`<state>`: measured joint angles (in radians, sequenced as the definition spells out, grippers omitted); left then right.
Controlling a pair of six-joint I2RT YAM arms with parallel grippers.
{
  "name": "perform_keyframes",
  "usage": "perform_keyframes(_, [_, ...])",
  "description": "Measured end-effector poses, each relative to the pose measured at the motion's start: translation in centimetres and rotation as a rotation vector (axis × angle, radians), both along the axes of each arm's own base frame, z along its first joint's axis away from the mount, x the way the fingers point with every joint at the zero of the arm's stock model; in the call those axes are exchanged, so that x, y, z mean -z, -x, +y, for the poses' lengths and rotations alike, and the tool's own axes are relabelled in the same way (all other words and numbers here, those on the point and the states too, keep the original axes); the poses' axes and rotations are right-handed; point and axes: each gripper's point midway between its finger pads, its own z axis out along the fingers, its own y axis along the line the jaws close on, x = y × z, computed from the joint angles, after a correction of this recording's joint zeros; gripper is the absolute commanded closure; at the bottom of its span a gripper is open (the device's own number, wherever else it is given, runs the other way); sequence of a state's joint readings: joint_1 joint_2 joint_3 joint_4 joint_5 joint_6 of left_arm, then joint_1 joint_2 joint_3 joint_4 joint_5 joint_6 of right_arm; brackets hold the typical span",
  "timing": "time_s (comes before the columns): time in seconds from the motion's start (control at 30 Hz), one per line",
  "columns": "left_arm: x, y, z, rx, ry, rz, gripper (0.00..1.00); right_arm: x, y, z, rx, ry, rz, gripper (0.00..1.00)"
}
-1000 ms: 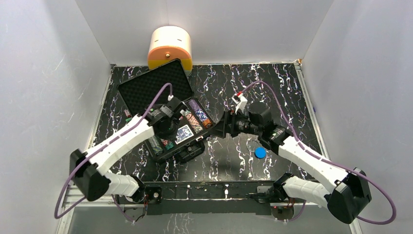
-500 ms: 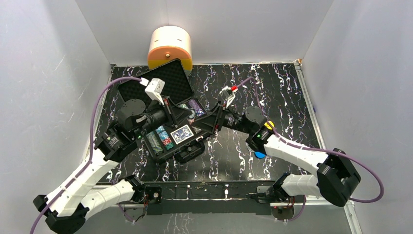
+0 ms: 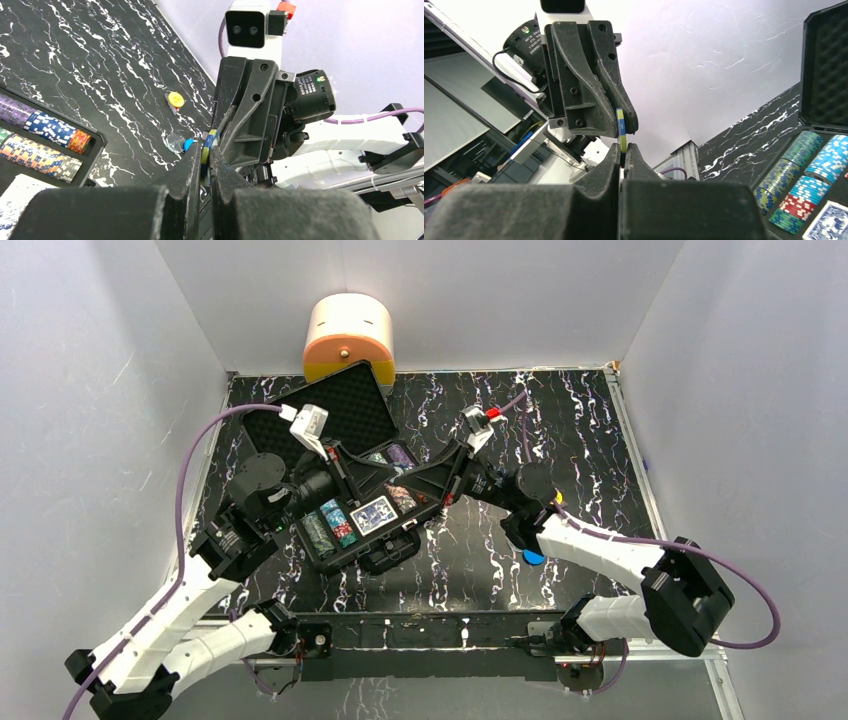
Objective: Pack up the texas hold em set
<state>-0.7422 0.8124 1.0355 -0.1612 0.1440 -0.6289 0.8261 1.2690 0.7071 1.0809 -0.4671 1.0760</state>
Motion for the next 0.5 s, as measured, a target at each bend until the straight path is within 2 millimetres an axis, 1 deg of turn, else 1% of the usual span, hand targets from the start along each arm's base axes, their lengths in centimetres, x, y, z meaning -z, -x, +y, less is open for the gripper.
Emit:
perform_keyframes(0.03, [-0.1, 0.1, 0.1, 0.000, 0.004, -0.004, 0.99, -0.1, 0.1, 0.0, -0.004, -0.005, -0.002, 1.00])
perform_keyframes(0.07, [-0.2, 0.1, 0.1, 0.000, 0.008, -0.007, 0.92, -0.2, 0.2, 0.0, -0.008, -0.010, -0.004, 1.00])
perform_keyframes(0.17, [-0.2, 0.3, 0.4, -0.005, 0.014, -0.012, 0.51, -0.3, 0.4, 0.0, -0.018, -0.015, -0.017, 1.00])
perform_keyframes(0.2, [-0.1, 0.2, 0.5, -0.012, 0.007, -0.015, 0.43, -0.2, 0.4, 0.1, -0.015, -0.011, -0.024, 1.00])
perform_keyframes(0.23, [0.0, 0.1, 0.6, -0.023, 0.003, -0.013, 0.38, 0.0, 0.3, 0.2, -0.009, -0.001, -0.035, 1.00])
perform_keyframes(0.3, [0.3, -0.3, 1.3, -0.065, -0.024, -0.006, 0.33, 0.6, 0.0, 0.5, 0.005, 0.032, -0.069, 1.00])
perform_keyframes(0.37, [-0.1, -0.8, 2.2, -0.114, -0.057, -0.018, 0.32, 1.4, -0.4, 1.0, 0.018, 0.096, -0.125, 1.00])
perform_keyframes(0.4, [-0.9, -1.0, 2.8, -0.143, -0.070, -0.032, 0.31, 1.8, -0.6, 1.3, 0.021, 0.132, -0.155, 1.00])
perform_keyframes(0.43, [-2.0, -1.3, 3.5, -0.174, -0.079, -0.058, 0.31, 2.4, -1.0, 1.7, 0.027, 0.173, -0.193, 1.00])
perform_keyframes(0.5, [-5.1, -1.6, 5.0, -0.238, -0.078, -0.129, 0.30, 3.8, -1.6, 2.6, 0.028, 0.273, -0.291, 1.00])
